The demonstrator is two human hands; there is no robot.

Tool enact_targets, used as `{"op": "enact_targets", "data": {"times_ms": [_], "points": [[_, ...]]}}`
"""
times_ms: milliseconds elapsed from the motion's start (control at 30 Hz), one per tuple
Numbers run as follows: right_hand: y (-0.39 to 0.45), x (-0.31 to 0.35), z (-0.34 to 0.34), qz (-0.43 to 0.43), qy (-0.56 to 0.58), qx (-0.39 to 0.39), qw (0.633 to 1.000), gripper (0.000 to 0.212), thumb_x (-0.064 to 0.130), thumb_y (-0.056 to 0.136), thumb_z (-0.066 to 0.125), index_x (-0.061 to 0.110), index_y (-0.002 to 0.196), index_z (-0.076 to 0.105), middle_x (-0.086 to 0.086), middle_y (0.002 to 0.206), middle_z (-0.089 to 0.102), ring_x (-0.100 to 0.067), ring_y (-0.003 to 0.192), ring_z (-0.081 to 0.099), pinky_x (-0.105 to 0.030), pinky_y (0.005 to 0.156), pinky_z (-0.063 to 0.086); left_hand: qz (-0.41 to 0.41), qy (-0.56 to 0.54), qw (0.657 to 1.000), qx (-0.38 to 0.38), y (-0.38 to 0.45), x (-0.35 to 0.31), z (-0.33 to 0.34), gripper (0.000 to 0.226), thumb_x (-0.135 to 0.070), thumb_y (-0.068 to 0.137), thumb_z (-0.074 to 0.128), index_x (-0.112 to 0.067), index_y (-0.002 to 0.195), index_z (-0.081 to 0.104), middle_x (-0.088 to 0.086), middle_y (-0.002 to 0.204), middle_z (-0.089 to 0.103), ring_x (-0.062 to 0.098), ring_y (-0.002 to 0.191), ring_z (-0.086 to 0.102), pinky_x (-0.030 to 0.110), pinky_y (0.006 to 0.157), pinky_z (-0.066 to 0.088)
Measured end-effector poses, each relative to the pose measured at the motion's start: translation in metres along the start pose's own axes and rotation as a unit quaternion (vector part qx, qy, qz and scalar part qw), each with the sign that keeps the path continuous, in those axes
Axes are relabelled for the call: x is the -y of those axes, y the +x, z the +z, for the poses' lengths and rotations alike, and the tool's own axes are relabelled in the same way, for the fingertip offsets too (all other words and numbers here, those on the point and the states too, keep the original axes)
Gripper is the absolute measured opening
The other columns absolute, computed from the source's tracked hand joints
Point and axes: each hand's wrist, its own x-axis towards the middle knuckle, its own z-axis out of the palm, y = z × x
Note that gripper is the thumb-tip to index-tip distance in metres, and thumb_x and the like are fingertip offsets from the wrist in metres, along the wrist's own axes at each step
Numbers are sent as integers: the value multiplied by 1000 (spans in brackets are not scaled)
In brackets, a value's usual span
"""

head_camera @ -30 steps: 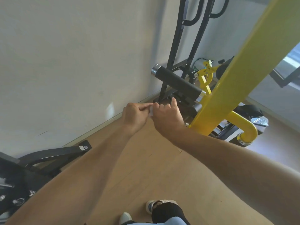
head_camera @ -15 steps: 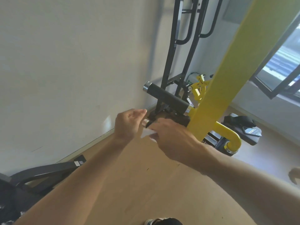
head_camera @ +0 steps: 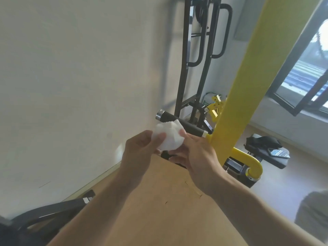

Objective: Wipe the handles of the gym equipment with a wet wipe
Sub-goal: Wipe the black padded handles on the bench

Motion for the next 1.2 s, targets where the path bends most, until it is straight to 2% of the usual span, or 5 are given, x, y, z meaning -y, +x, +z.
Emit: {"op": "enact_targets", "data": {"times_ms": [167,467,967,1067,1200], "points": [[-5,4,1,-21,-5,45,999,52,53,80,71,17,116,65,-12,101,73,-23,80,72,-36,65,59,18,30,998,-45,4,-5,2,18,-31,84,77,-13,84,77,17,82,72,16,69,62,36,73,52],[-7,0,-1,-106,-52,14,993,12,17,94,66,10,101,73,-6,97,74,-22,84,76,-18,64,58,-13,-26,1000,-12,4,-10,-6,34,-41,86,66,-9,91,75,20,94,67,31,89,64,64,95,48],[-2,16,2,-67,-95,40,992,23,36,93,68,18,105,75,-8,99,77,-33,95,73,-46,79,62,48,77,996,0,5,-28,-20,10,-33,78,74,-25,84,77,-4,83,74,14,81,66,44,92,52],[-1,31,7,-96,-103,27,990,25,40,92,67,22,107,75,-1,99,77,-28,97,73,-45,85,60,60,97,993,36,8,-26,-21,41,-40,70,83,-26,106,71,-7,96,75,11,92,72,38,93,55],[6,54,32,-143,-32,-22,989,21,38,99,58,21,103,70,4,93,77,-18,90,74,-41,83,61,106,177,975,-79,27,-21,-18,41,-36,80,82,-26,115,64,-9,108,73,4,99,70,19,85,55]]}}
